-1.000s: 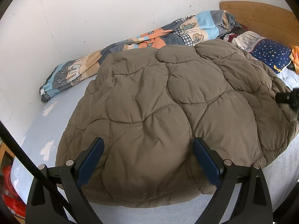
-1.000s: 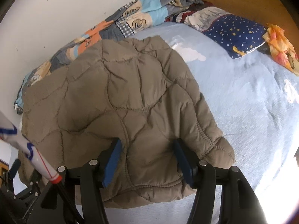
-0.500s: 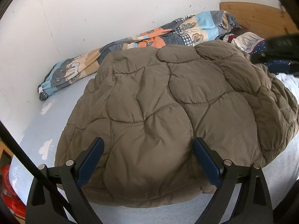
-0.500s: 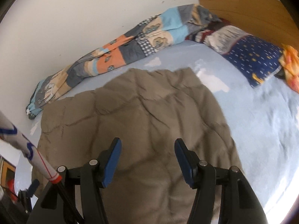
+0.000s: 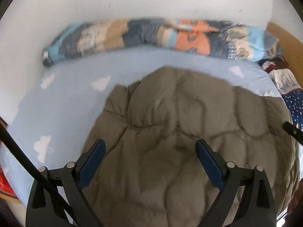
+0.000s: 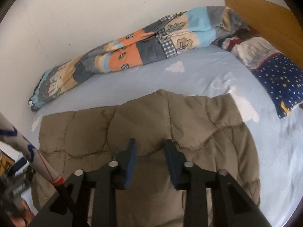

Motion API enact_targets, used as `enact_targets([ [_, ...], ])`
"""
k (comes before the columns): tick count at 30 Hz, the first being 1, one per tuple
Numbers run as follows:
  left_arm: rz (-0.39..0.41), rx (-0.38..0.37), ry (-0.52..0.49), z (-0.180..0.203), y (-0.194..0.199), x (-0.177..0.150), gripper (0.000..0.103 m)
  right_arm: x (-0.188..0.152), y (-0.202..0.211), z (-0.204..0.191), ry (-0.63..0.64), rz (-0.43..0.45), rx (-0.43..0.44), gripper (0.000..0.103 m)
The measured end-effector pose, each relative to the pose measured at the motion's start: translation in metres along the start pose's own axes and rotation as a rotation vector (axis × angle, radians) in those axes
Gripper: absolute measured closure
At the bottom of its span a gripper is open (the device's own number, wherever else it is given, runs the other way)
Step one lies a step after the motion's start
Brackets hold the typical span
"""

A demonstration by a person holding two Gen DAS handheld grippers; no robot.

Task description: Fold large clothes

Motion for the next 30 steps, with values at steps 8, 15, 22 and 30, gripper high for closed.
enact_targets([
  [8,-0.17,-0.001,-0.057,0.002,-0.052,0.003,0.006,-0.011,-0.07,0.013,0.002,-0.214,-0.026,0.07],
  [15,-0.084,-0.039,-0.037,-0.003,-0.025,0.006,0.006,-0.003,-0.06,0.012,-0.023,-0.21,-0.015,0.069],
  [22,0.073,-0.009,0.018,-0.042,0.053,-0.013,0.006,-0.009,0.031,0.033,-0.038,-0.058,-0.054,0.062],
  [30,-0.048,0.066,0.111,-0.096,0.061,-0.098,0.006,-0.088,0.102,0.088,-0.146,-0.043,-0.133,0.062],
])
Point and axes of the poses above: each gripper's, at about its wrist camera, not at the fingertips, and y roughly against the way its jaws point, z to its right, x to its top, the point moved 5 cm from there along -y, roughly the way its jaws point, and after that the axes turned 6 degrees about y, right-handed, at the moved point
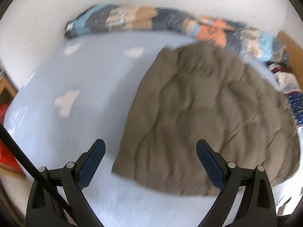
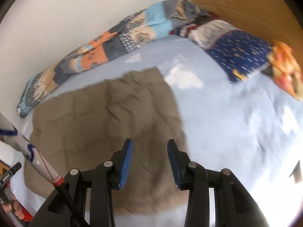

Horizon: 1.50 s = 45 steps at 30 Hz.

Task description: Fold large clothes

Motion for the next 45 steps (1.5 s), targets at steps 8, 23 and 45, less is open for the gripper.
enact_targets([
  [8,-0.118,-0.029,0.086,-0.012,-0.037,-0.016,0.006,-0.038,-0.032,0.017,-0.057,-0.164,0.018,0.062],
  [23,0.305,-0.069,-0.226,0.107,0.07,-0.05,0.006,-0.075,0.017,-0.121,0.264,0.037,0.09,0.055],
  [45,0.145,-0.038,-0.259,0.126,0.002,-0.067,0.003,-0.083,-0.049,-0.122,0.291,-0.054,-0.018,0.036],
])
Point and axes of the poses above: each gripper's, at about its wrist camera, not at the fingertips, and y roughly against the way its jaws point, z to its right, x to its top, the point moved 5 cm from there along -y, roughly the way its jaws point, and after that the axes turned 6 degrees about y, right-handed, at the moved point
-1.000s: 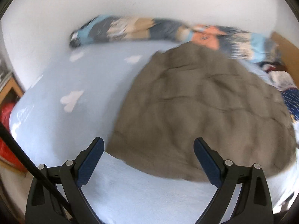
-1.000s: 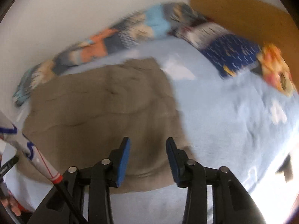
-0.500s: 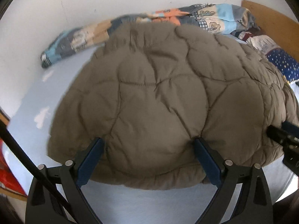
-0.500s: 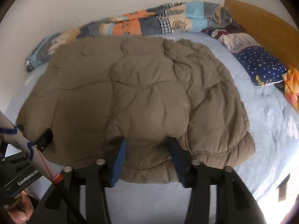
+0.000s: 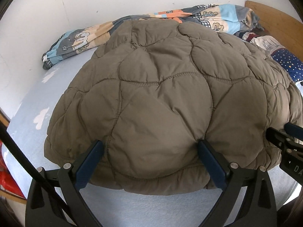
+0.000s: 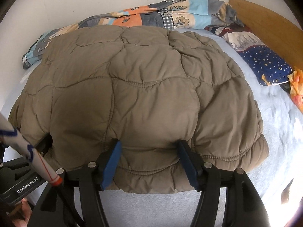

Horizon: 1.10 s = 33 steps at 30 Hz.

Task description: Fold large clothes

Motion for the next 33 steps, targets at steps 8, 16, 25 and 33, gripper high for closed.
enact_targets([
  [8,0.011,0.002,-0.002,0.0,0.001,-0.003,0.003,-0.003,0.002,-0.003,0.012,0.005,-0.005,0.035],
  [16,0.024,0.011,0.013,-0.001,0.004,-0.006,0.003,-0.002,0.005,-0.005,0.009,0.011,-0.011,0.035],
  [25,0.02,0.003,0.024,-0.005,0.018,-0.006,0.003,-0.006,0.039,-0.002,-0.002,0.077,0.013,0.034],
  [33,0.141,-0.043,0.013,-0.013,0.081,-0.008,0.003,-0.018,0.104,0.0,0.013,0.251,-0.011,0.032],
])
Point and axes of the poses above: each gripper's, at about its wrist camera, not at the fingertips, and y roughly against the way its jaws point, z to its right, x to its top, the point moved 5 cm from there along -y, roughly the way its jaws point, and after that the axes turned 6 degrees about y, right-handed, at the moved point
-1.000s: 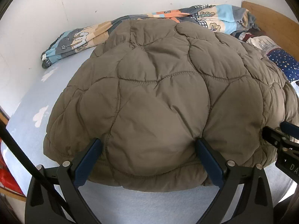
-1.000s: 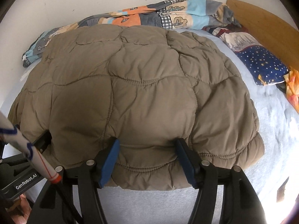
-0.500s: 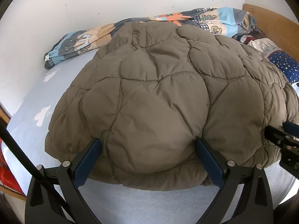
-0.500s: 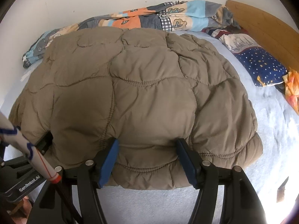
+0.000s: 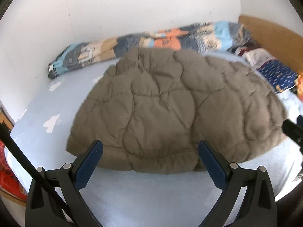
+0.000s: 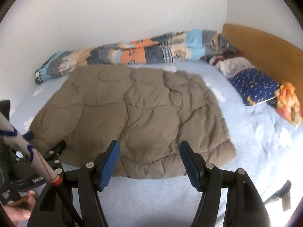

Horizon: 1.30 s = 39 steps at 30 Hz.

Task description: Fold large clothes

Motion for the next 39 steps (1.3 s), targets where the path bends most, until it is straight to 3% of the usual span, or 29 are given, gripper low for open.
enact_targets([
  [13,0.132,-0.083,-0.034,-0.004,0.116,-0.038,0.003,-0.037,0.071,-0.013,0.022,0.071,0.044,0.029],
  [19,0.277,-0.127,-0.037,-0.01,0.176,-0.026,0.003,-0.046,0.112,-0.034,0.072,0.119,0.063,0.029],
  [22,0.336,-0.136,-0.022,-0.014,0.201,-0.012,0.003,-0.035,0.14,-0.039,0.069,0.17,0.099,0.028],
  [27,0.33,-0.126,0.006,-0.02,0.224,0.02,0.003,-0.001,0.188,-0.042,0.086,0.288,0.111,0.019],
  [30,0.298,-0.096,0.031,-0.026,0.23,0.036,0.002,0.019,0.209,-0.04,0.071,0.306,0.104,0.017],
  [34,0.282,-0.108,0.031,-0.026,0.223,0.029,0.002,0.033,0.226,-0.035,0.025,0.317,0.099,0.012],
  [39,0.213,-0.124,-0.001,-0.015,0.214,0.01,0.002,0.02,0.221,-0.042,-0.008,0.28,0.071,0.01],
])
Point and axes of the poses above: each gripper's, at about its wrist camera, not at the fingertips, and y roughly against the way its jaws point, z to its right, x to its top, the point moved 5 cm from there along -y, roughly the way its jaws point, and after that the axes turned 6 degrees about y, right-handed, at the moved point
